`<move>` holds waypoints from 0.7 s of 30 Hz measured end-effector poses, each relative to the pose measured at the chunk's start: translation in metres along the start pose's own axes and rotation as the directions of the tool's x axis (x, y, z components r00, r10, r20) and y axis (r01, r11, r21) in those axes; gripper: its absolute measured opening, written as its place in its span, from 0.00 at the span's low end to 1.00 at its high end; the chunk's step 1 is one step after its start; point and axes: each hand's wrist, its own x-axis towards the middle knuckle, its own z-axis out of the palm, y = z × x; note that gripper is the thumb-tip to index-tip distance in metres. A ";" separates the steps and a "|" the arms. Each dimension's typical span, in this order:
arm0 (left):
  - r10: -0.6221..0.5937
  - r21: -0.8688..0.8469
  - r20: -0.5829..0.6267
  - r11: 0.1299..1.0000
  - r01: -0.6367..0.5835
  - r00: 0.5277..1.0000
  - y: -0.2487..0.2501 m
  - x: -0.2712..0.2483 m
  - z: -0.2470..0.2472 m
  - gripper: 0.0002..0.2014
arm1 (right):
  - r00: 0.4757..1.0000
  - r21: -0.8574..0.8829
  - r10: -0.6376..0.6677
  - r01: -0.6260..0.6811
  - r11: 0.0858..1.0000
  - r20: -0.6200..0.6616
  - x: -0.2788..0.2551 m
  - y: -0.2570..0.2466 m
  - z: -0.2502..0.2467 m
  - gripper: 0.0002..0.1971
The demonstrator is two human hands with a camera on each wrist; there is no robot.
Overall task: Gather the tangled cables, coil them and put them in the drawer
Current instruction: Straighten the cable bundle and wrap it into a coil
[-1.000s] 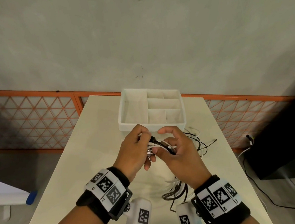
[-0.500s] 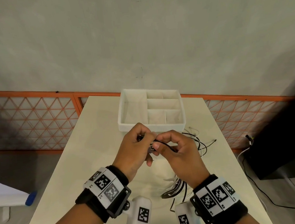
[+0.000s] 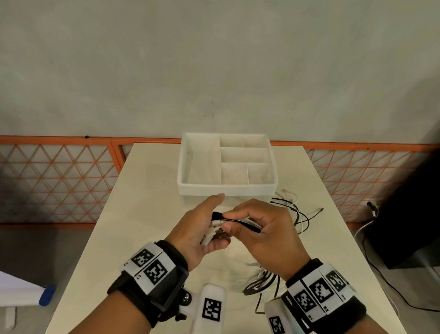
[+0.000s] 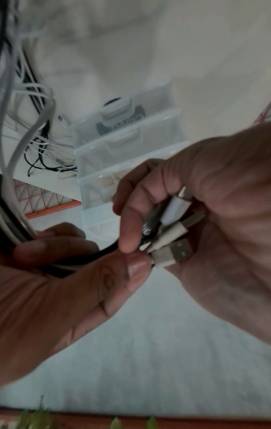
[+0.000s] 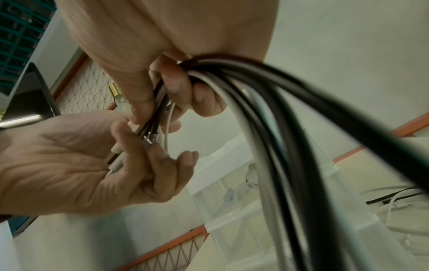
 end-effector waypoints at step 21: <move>0.605 0.676 -0.027 0.597 -0.432 0.795 0.011 0.002 -0.017 0.17 | 0.890 -0.502 0.351 -0.170 0.848 0.292 0.011 -0.019 -0.016 0.15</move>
